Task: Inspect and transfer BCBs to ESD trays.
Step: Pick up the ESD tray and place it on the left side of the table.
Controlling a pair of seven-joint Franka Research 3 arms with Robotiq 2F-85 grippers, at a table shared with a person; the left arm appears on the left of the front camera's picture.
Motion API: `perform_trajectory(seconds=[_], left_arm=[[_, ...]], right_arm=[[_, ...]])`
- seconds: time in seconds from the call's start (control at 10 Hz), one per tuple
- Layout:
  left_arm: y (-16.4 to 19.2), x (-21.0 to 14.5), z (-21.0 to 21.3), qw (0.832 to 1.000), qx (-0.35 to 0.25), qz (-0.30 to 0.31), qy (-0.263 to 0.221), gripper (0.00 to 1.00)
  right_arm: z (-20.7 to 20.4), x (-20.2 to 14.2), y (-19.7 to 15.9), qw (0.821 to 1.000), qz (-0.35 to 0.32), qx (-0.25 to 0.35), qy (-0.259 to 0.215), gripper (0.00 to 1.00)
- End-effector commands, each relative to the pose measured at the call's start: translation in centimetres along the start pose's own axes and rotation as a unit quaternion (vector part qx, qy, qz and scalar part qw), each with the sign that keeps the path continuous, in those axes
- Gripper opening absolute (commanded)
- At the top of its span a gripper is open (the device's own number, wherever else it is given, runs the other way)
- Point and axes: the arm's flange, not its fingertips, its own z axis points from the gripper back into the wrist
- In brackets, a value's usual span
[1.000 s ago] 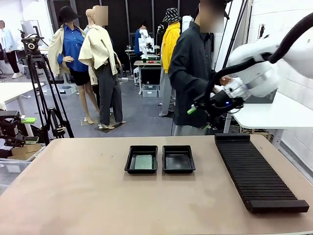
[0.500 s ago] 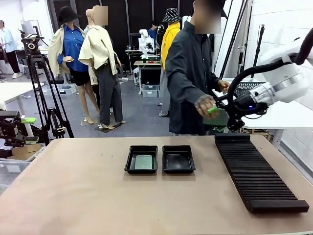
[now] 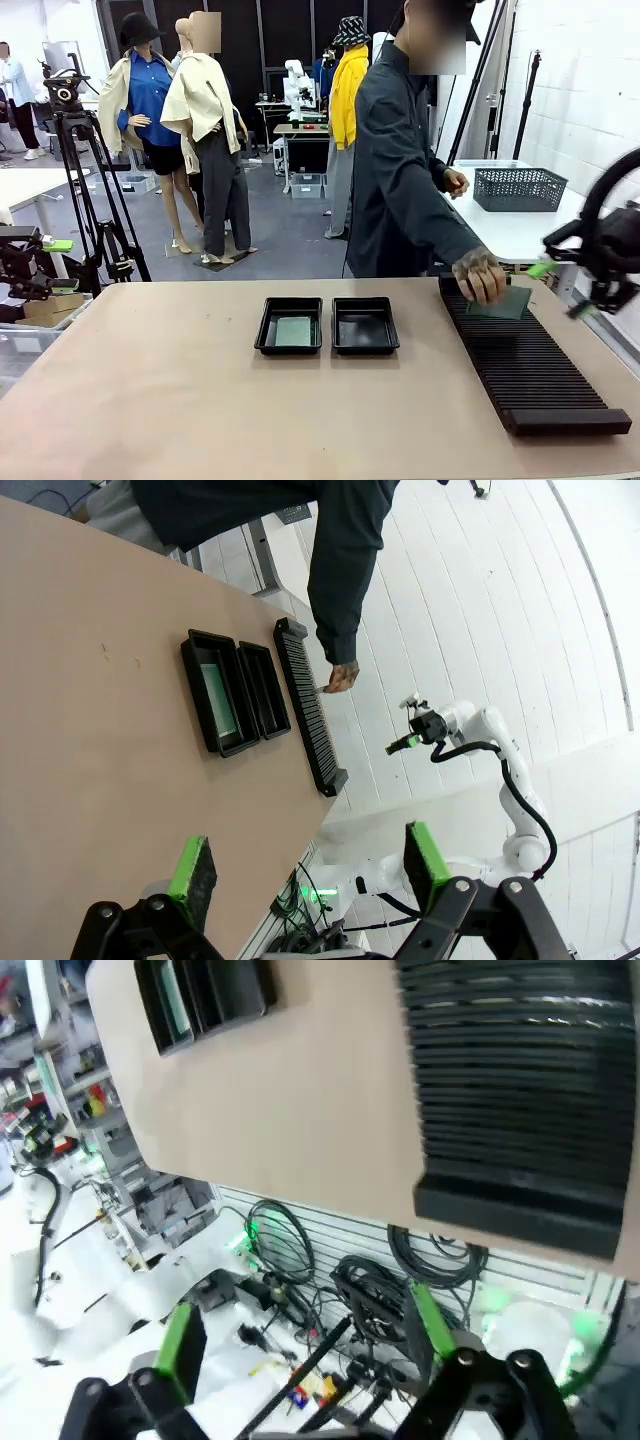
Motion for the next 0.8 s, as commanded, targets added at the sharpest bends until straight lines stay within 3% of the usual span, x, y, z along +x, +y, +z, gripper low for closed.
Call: perform_trajectory(seconds=[0.0, 0.2, 0.3, 0.7], left_arm=[[-0.3, 0.1, 0.1, 1.000, 0.003, 0.007, -0.004, 1.00], [-0.3, 0.1, 0.1, 1.000, 0.003, 0.007, -0.004, 1.00], [-0.3, 0.1, 0.1, 1.000, 0.003, 0.007, -0.004, 1.00], [-0.3, 0.1, 0.1, 1.000, 0.003, 0.007, -0.004, 1.00]], right_arm=[[-0.7, 0.5, -0.2, 1.000, -0.024, 0.014, -0.009, 1.00], [-0.3, 0.6, -1.2, 0.999, -0.017, 0.034, -0.014, 1.00], [0.5, -0.5, -0.9, 1.000, -0.015, 0.012, -0.010, 1.00], [0.5, -0.5, -0.9, 1.000, -0.015, 0.012, -0.010, 1.00]])
